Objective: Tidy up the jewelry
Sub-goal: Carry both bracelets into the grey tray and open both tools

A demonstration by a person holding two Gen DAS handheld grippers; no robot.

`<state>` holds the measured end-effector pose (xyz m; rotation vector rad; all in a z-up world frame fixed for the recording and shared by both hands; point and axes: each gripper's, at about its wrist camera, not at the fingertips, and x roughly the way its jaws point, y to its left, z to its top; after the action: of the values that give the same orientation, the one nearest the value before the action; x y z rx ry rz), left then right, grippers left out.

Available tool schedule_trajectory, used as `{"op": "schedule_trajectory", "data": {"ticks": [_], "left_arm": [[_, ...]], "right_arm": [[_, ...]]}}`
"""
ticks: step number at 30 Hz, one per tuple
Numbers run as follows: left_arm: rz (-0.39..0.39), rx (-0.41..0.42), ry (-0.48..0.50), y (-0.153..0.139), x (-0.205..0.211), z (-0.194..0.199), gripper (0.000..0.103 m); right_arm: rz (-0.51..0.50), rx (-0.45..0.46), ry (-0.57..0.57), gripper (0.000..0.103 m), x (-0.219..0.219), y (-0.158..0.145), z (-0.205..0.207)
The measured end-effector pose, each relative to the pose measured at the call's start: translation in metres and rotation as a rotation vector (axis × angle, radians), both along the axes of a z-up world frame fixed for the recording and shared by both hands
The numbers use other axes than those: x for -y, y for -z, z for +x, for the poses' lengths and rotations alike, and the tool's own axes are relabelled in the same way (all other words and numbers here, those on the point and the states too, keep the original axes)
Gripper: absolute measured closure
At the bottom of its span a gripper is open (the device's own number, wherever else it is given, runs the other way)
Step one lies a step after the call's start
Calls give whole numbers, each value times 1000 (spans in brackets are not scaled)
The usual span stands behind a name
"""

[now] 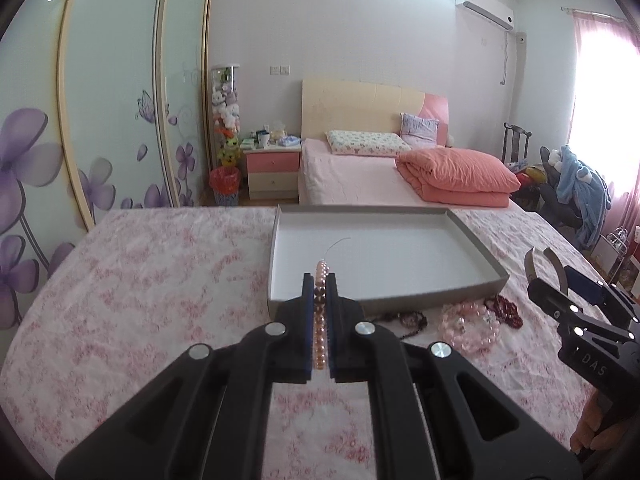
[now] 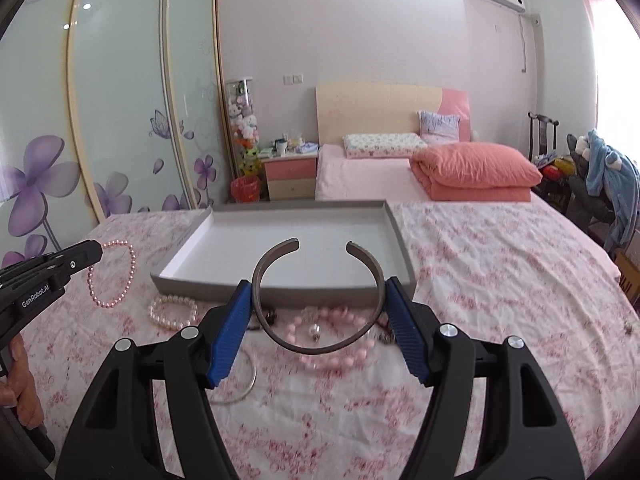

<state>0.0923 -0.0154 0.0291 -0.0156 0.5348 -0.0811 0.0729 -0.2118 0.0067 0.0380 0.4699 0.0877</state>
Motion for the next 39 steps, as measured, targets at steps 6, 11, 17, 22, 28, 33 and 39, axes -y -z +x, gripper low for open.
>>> {"op": "schedule_trajectory", "data": {"ticks": [6,11,17,22,28,33,39], "left_arm": [[2,34,-6,-11,8,25,97],[9,47,-4,-11,16,52,97],[1,3,-1,4,23,92,97],[1,-31,9,20,28,122,96],[8,-92,17,43,30,151,96],[3,-131,30,58,31,166,96],[-12,-159,47,63,32,176,82]], "right_arm": [[12,78,25,36,6,-14,23],[17,106,34,36,9,-18,47],[19,68,27,36,7,-6,81],[14,-21,10,36,3,13,116],[29,-161,-2,36,-1,39,145],[33,-223,-6,36,-3,51,153],[38,-226,-16,26,-5,50,152]]}}
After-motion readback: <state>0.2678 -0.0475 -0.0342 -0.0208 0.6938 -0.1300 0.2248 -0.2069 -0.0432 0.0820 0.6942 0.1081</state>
